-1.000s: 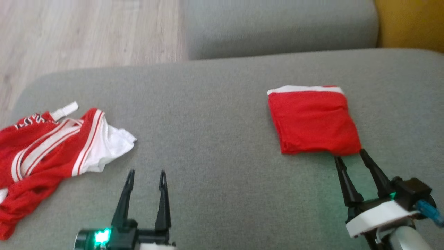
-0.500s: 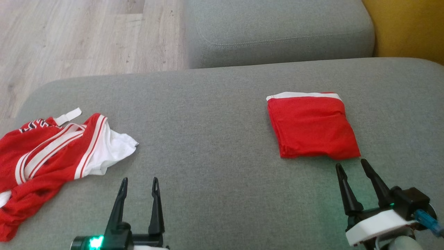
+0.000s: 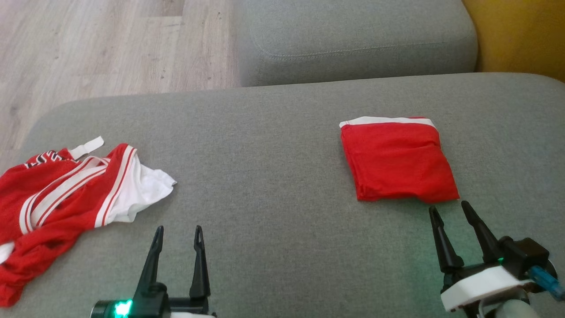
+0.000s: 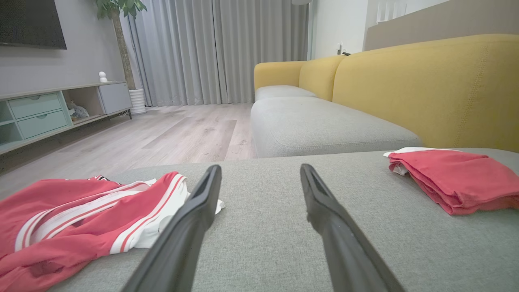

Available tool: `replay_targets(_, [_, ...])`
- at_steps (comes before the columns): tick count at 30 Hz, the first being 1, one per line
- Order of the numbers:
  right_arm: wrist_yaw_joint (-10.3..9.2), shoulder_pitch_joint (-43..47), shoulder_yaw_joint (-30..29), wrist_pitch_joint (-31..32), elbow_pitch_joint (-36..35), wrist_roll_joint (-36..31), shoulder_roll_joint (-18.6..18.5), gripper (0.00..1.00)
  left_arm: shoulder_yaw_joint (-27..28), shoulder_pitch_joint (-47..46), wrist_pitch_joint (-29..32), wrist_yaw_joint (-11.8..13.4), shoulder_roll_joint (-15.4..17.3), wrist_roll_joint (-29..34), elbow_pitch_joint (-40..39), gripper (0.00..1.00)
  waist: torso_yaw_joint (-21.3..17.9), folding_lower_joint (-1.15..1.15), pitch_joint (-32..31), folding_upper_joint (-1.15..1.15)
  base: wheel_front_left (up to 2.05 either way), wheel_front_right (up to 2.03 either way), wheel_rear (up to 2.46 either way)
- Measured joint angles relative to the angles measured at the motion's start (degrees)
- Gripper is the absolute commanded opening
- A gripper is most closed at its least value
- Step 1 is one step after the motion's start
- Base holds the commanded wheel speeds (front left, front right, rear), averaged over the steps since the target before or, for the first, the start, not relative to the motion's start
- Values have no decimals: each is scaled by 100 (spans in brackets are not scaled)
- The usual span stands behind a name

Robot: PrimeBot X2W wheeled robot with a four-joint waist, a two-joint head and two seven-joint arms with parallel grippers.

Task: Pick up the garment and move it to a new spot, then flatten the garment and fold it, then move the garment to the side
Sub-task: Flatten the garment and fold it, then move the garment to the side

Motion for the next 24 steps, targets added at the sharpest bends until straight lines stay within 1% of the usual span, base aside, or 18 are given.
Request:
replay_targets(11, [0,-9,-10,0,71,5,21,100,4,-1,0,-2,-3,41,-1,100,-45,0,79,0,0,0,0])
replay_targets(16, [0,-171,-30,0,333,252,-20,100,-16,-10,0,-2,-4,41,-52,100,-32,0,242,0,0,0,0])
replay_targets(20, [0,-842,130,51,735,605,-292,100,-64,-88,0,-24,-5,43,-153,100,-31,0,522,0,0,0,0])
replay_targets(24, [0,-1778,260,661,1087,1004,-677,100,-155,-410,0,-83,-8,126,-211,100,-27,1,901,0,0,0,0])
